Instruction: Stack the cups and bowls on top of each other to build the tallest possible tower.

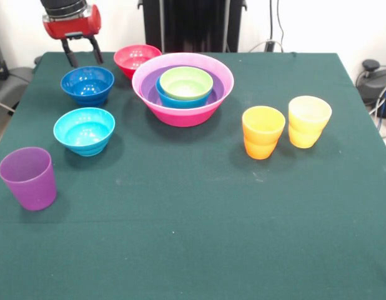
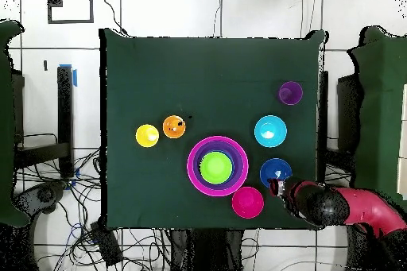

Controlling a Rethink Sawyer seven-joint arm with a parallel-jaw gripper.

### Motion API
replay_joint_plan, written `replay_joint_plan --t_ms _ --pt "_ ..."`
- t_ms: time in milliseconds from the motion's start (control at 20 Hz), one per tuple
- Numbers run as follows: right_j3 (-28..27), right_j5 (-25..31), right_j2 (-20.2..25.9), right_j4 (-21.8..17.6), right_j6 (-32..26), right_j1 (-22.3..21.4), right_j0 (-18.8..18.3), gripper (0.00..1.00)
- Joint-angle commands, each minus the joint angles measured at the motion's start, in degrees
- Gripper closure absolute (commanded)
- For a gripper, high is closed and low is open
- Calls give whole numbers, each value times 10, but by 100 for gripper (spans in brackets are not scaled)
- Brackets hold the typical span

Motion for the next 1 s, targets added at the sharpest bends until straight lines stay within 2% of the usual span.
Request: replay_joint_plan --t_ms 50,1000 --pt "-49 20 -7 -37 -128 14 21 0" --pt "-76 17 -27 -64 -128 40 41 0"
